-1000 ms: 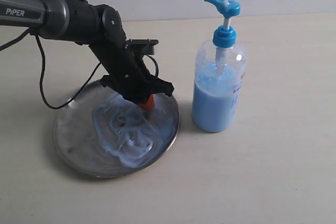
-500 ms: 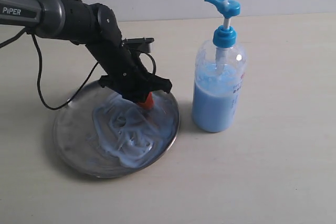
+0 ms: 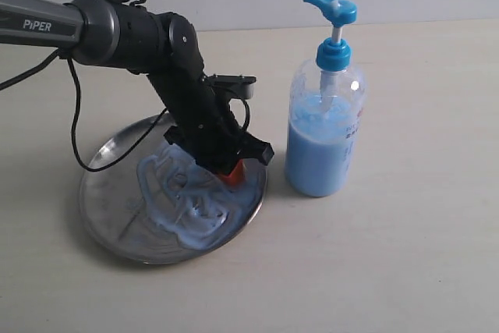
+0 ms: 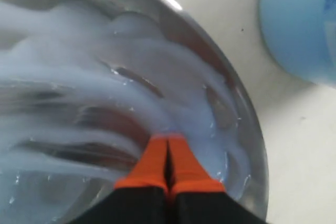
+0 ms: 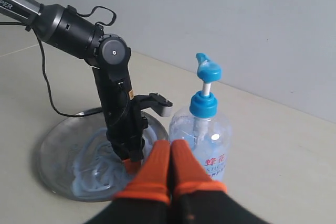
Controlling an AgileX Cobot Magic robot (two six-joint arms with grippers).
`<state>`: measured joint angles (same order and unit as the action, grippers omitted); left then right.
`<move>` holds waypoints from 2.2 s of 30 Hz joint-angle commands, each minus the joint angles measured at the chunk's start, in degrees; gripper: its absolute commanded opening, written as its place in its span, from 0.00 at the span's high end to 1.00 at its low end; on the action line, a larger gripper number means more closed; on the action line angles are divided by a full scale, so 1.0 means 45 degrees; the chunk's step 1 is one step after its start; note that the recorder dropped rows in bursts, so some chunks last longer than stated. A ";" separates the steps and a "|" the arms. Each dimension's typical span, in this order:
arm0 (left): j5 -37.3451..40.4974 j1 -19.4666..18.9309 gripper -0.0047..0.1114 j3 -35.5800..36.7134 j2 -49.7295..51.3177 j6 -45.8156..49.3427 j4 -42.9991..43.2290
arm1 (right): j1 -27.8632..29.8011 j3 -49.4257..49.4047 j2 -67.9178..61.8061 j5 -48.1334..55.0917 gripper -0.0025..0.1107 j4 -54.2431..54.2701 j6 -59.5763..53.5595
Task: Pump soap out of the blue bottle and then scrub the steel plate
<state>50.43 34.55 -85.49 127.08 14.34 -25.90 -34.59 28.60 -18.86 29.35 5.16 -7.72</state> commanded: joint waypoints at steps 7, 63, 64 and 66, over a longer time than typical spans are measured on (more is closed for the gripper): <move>-0.0658 -0.0135 0.96 0.0008 -0.1891 0.0094 0.0382 | -0.0006 -0.0064 0.0050 -0.0273 0.98 -0.0334 -0.0030; -0.3553 -0.2367 0.96 0.7773 -2.0051 0.0061 0.1399 | -0.0006 -0.1817 0.0025 -0.2105 0.98 -0.0145 0.0047; -0.3500 -0.2367 0.96 0.7773 -2.0308 0.0061 0.1399 | -0.0006 -0.1817 0.0025 -0.2105 0.98 -0.0145 0.0047; -0.3439 -0.2367 0.96 0.7773 -2.0745 0.0061 0.1399 | -0.0006 -0.1817 0.0025 -0.2105 0.98 -0.0145 0.0047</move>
<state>34.80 24.05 -50.69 36.39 14.58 -19.64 -34.59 20.52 -18.86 20.31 4.54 -7.72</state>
